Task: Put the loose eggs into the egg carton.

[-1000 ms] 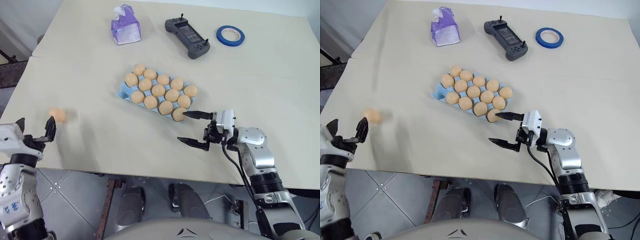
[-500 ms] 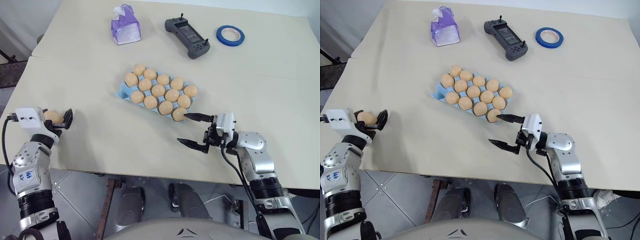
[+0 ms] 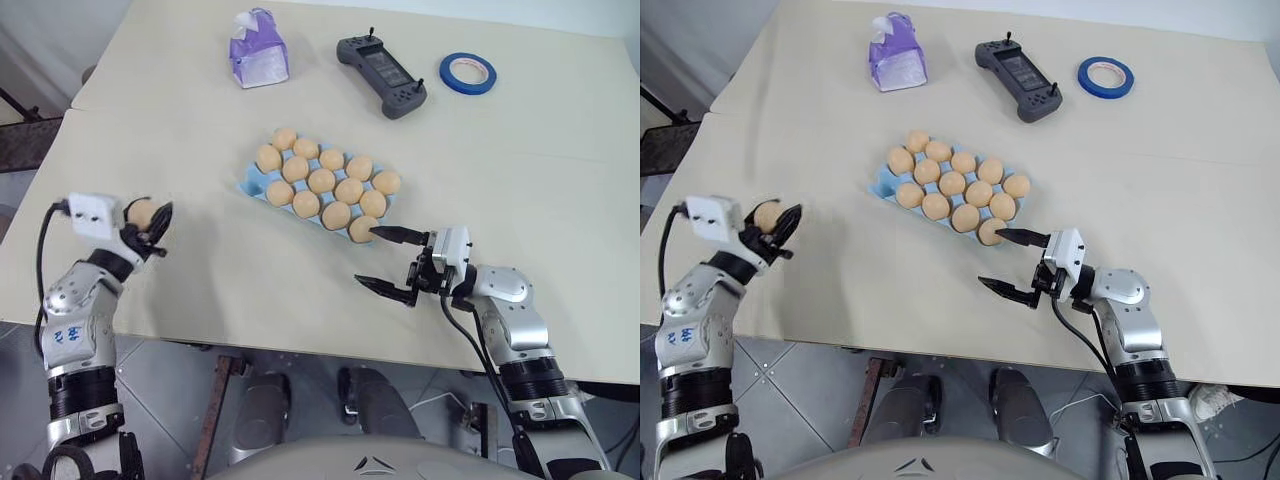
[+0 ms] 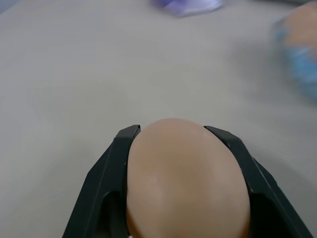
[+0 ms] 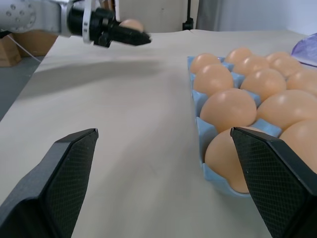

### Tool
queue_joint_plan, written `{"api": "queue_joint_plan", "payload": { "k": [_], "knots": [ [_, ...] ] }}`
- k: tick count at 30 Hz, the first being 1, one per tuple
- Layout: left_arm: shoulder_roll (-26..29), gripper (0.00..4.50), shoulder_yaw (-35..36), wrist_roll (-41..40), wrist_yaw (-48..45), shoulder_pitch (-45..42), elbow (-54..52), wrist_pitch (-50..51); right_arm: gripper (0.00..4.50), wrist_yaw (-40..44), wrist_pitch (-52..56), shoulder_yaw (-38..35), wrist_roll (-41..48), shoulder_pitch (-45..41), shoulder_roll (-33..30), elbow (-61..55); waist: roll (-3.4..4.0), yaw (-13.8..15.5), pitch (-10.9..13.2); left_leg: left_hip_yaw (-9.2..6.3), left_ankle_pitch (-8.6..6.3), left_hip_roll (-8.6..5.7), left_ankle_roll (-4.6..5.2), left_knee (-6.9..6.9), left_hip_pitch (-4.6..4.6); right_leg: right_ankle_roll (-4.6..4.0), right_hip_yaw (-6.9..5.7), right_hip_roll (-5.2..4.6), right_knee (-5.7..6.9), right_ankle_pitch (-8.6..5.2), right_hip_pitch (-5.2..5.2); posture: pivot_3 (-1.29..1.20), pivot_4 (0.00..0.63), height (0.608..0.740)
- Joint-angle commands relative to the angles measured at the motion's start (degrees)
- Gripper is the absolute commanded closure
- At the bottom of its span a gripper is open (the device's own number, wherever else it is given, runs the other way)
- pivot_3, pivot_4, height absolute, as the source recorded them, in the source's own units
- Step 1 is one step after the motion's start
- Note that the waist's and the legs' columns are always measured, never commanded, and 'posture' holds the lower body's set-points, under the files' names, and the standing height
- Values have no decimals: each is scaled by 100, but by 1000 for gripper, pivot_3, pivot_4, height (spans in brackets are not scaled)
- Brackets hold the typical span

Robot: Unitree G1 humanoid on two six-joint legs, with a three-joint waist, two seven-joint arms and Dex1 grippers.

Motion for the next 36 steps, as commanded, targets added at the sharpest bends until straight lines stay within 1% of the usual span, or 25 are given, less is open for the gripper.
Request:
{"api": "queue_joint_plan", "payload": {
  "k": [1, 4, 6, 8, 10, 13, 15, 16, 22, 27, 30, 34, 36],
  "knots": [
    [20, 2694, -626, 139, -429, -855, 303, 154, 0, -147, -111, -121, -4, 28, -23, -274, 0, -2, 0, 1, 1, 0, 0, 0, 0, 0, 0, 0, 0, 0, 0, 0, 150, 740],
    [-55, 2694, -909, 336, -585, -1517, 1059, -25, 0, -297, -87, -142, -20, 81, -8, -387, 0, -35, 0, 1, 6, -2, -6, 4, 0, 1, 0, 2, 5, 1, 0, 0, 150, 740],
    [-126, 2694, -1051, 425, -715, -1894, 1552, -171, 0, -396, -42, -147, -16, 140, -5, -502, 0, -74, 0, 6, 17, -1, -26, 3, 1, 1, 5, 6, 5, 1, -3, 0, 150, 740],
    [-215, 2694, -1208, 522, -867, -2205, 1992, -292, 0, -492, 4, -142, -16, 207, 7, -618, 0, -51, 0, 9, 24, 4, -39, 0, 0, 1, 6, 13, 9, 1, -10, 0, 150, 740],
    [-278, 2694, -1313, 603, -996, -2371, 2282, -413, 0, -578, 32, -139, -18, 265, 23, -700, 0, -37, 0, 9, 26, 7, -42, 0, -9, 1, 6, 16, 12, 1, -22, 0, 150, 740],
    [-304, 2694, -1331, 635, -1082, -2432, 2449, -516, 0, -702, 37, -136, -35, 354, 41, -805, 0, -28, 0, 10, 26, 7, -42, 0, -16, 2, 7, 15, 15, 1, -26, 0, 150, 740],
    [-305, 2091, -1269, 553, -1136, -2413, 2417, -438, 0, -786, 22, -143, -47, 428, 51, -859, 0, -18, 0, 9, 26, 7, -42, 0, -17, 2, 7, 13, 16, 1, -26, 0, 150, 740],
    [-295, 1891, -1247, 509, -1192, -2398, 2366, -408, 0, -810, 7, -144, -50, 471, 50, -880, 0, -14, 0, 9, 26, 7, -42, 1, -17, 2, 7, 13, 15, 1, -25, 0, 150, 740],
    [-126, 25, -1128, 389, -1495, -2219, 2047, -380, 0, -827, -99, -136, -42, 630, 34, -890, 0, -24, 0, 9, 29, 6, -43, 9, -16, 2, 8, 12, 15, 1, -25, 0, 150, 740],
    [190, 25, -998, 262, -1832, -1817, 1623, -315, 0, -768, -179, -156, -47, 649, -3, -825, 0, -41, 0, 10, 34, 7, -46, 6, -10, 1, 11, 14, 27, 1, -25, 0, 150, 740],
    [493, 25, -824, 127, -2084, -1470, 1351, -329, 0, -772, -181, -264, -32, 672, -105, -821, 0, -33, 0, 9, 34, 7, -46, 4, -9, 1, 11, 14, 33, 1, -30, 0, 150, 740],
    [1163, 25, -644, 59, -2807, -565, 771, -576, 0, -666, -138, -722, 76, 802, -605, -748, 1, -30, 0, 10, 32, 6, -42, 1, -10, 1, 13, 8, 23, 1, -27, 0, 150, 740],
    [1337, 25, -538, -5, -2950, -183, 526, -597, 0, -647, -128, -933, 86, 809, -857, -627, 3, -27, 2, 10, 29, 5, -37, -5, -10, 1, 12, 4, 7, 0, -21, 0, 150, 740]
  ]
}}
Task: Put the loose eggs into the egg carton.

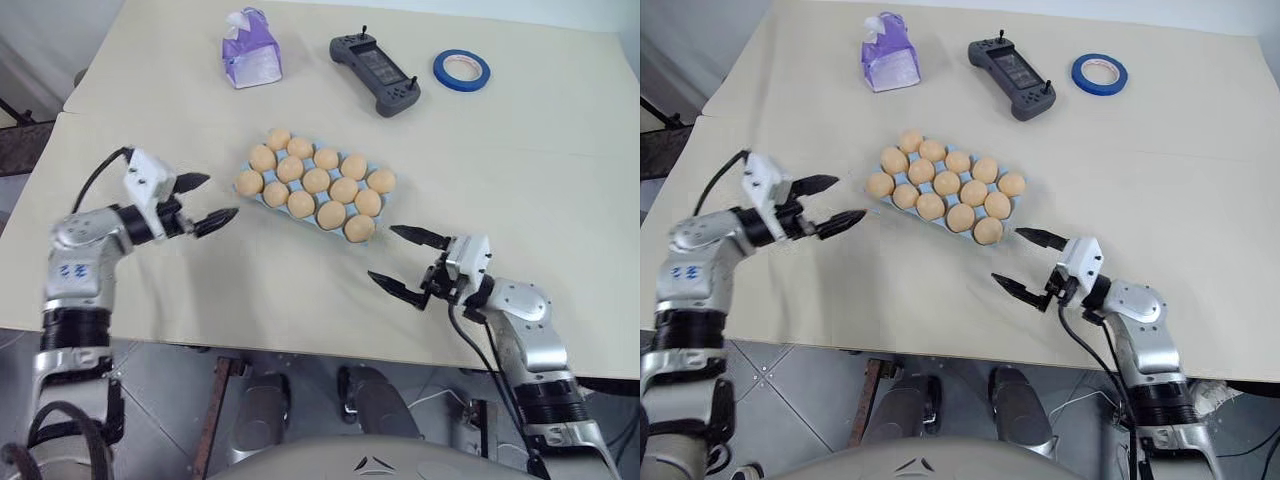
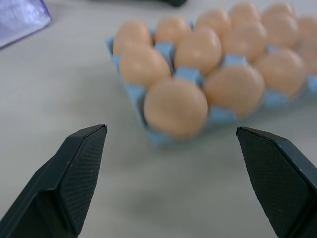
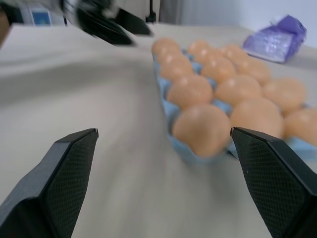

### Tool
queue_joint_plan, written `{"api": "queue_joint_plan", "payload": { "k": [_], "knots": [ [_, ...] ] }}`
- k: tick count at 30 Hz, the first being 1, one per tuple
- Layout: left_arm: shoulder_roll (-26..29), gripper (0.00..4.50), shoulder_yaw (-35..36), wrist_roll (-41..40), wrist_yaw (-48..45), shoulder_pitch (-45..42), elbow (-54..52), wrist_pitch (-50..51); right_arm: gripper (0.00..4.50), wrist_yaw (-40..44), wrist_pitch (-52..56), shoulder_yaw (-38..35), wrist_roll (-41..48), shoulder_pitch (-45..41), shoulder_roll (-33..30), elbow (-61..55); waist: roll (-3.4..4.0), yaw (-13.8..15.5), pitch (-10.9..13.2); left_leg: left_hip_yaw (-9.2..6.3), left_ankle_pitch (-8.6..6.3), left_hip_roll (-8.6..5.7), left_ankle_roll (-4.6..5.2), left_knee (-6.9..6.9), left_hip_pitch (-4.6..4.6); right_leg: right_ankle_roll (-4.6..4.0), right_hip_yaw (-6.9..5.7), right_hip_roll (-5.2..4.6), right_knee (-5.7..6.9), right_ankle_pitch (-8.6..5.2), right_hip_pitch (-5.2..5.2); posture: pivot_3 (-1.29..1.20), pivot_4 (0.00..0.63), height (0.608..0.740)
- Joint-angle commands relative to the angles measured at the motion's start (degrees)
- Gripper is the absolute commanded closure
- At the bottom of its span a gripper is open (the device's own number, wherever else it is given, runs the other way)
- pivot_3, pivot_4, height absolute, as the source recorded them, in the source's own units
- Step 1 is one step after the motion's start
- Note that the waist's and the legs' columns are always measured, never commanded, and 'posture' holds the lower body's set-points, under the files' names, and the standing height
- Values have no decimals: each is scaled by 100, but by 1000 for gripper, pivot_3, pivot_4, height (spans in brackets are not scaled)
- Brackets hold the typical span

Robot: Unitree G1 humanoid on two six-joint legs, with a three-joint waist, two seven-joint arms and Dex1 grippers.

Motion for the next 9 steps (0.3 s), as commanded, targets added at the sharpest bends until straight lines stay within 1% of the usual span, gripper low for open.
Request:
{"api": "queue_joint_plan", "payload": {
  "k": [1, 3, 9],
  "knots": [
    [189, 25, 256, -207, -277, 401, -505, -163, 0, 41, -28, -493, 137, -31, -319, 76, 0, 4, 0, 0, -1, 0, 1, -1, 0, 0, -1, 0, -4, 0, 3, 0, 150, 740],
    [200, 25, 309, -256, -297, 612, -720, -165, 0, 7, 9, -712, 175, -91, -471, 213, 0, 23, 0, -3, -19, 0, 34, -1, 2, 0, -3, -2, -7, 0, 9, 0, 150, 740],
    [-95, 25, 297, -299, 51, 844, -1259, -129, 0, -318, 172, -925, 74, -139, -480, 303, 1, 9, 0, -7, -19, -1, 39, 0, 5, -2, -5, -3, -7, 1, 17, 0, 150, 740]
  ]
}}
